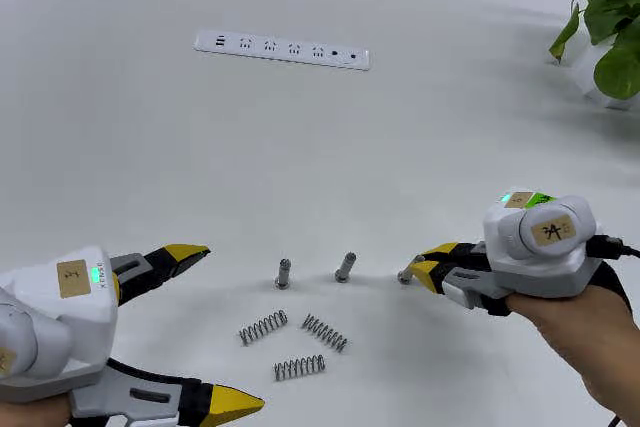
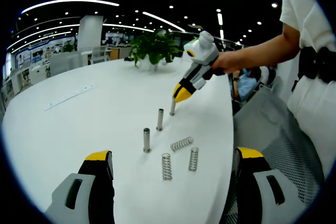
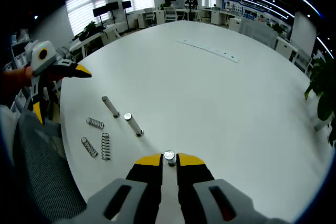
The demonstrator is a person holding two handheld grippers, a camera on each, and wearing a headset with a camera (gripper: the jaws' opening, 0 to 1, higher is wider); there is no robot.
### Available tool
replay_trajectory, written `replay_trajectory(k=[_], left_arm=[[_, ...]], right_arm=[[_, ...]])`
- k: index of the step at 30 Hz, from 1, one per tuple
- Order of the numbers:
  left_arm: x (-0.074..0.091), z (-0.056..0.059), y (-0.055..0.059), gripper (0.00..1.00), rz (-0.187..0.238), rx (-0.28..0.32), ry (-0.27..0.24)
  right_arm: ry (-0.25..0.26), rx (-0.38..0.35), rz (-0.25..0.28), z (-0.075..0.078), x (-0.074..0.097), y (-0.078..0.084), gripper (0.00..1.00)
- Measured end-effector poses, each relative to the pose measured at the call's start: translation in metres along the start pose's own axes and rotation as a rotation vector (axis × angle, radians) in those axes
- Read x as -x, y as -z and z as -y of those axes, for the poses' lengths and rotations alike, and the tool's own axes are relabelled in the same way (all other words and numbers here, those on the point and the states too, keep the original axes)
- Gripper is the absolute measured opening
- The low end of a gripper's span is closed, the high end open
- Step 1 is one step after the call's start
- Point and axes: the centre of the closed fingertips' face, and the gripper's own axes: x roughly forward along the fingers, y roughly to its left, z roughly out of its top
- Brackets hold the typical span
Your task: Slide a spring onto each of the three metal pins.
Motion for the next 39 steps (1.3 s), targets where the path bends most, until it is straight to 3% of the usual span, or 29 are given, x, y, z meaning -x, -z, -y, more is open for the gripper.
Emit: replay_trajectory(k=[14,27,36,39], left_arm=[[0.001,-0.001,0.002,0.98,-0.005,-0.009,0.005],[0.0,0.008,-0.01,0.98,-0.002,-0.031,0.01],[0.002,0.01,-0.012,0.98,-0.006,-0.042,0.009],[0.002,0.012,-0.013,0.98,-0.008,-0.045,0.009]], right_arm=[[-0.004,0.001,0.027,-0.001,0.006,-0.006,0.21],[-0.021,0.029,0.055,-0.005,0.021,-0.006,0.29],[-0.047,0.037,0.082,-0.013,0.034,-0.006,0.39],[-0.059,0.044,0.092,-0.009,0.037,-0.001,0.42]])
